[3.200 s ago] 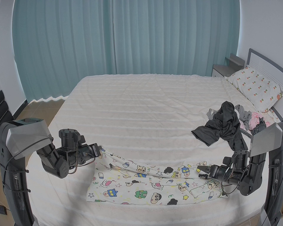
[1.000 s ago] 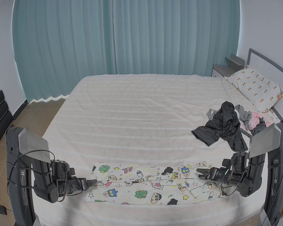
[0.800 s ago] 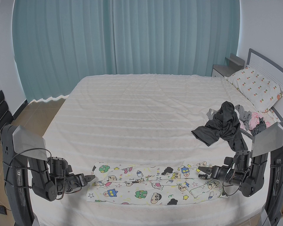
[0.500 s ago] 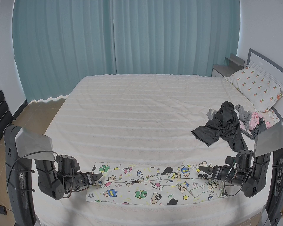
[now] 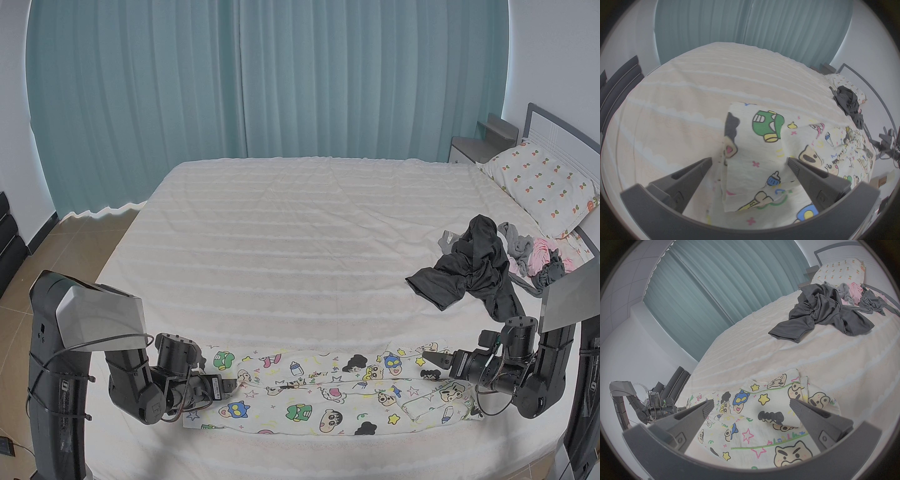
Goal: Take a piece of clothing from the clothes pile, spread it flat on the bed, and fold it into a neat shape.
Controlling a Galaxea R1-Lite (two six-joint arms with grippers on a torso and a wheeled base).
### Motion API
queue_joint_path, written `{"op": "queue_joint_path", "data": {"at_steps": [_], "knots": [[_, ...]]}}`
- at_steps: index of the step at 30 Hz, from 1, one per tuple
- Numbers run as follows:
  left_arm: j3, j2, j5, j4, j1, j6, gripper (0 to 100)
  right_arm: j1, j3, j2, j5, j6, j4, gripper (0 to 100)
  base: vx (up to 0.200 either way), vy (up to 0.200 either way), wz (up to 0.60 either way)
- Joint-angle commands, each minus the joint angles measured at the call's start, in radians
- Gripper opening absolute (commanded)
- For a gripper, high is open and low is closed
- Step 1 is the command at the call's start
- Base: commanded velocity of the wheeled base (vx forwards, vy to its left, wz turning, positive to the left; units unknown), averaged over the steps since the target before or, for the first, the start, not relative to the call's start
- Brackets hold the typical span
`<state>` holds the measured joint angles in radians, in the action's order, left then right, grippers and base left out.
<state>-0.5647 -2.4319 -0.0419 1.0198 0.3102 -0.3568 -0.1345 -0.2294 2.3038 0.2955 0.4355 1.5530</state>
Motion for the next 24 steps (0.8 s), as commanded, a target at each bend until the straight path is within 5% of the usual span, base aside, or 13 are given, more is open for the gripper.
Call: {"op": "queue_joint_path", "data": {"at_steps": [1, 24], "knots": [[-0.027, -0.003, -0.029, -0.058, 0.020, 0.001, 0, -0.001, -0.001, 0.000, 0.001, 0.000, 0.012, 100, 0.000, 0.000, 0.00], [0.008, 0.128, -0.035, -0.083, -0.077, -0.054, 0, 0.012, -0.002, -0.030, 0.002, 0.012, 0.012, 100, 0.000, 0.000, 0.00]]}}
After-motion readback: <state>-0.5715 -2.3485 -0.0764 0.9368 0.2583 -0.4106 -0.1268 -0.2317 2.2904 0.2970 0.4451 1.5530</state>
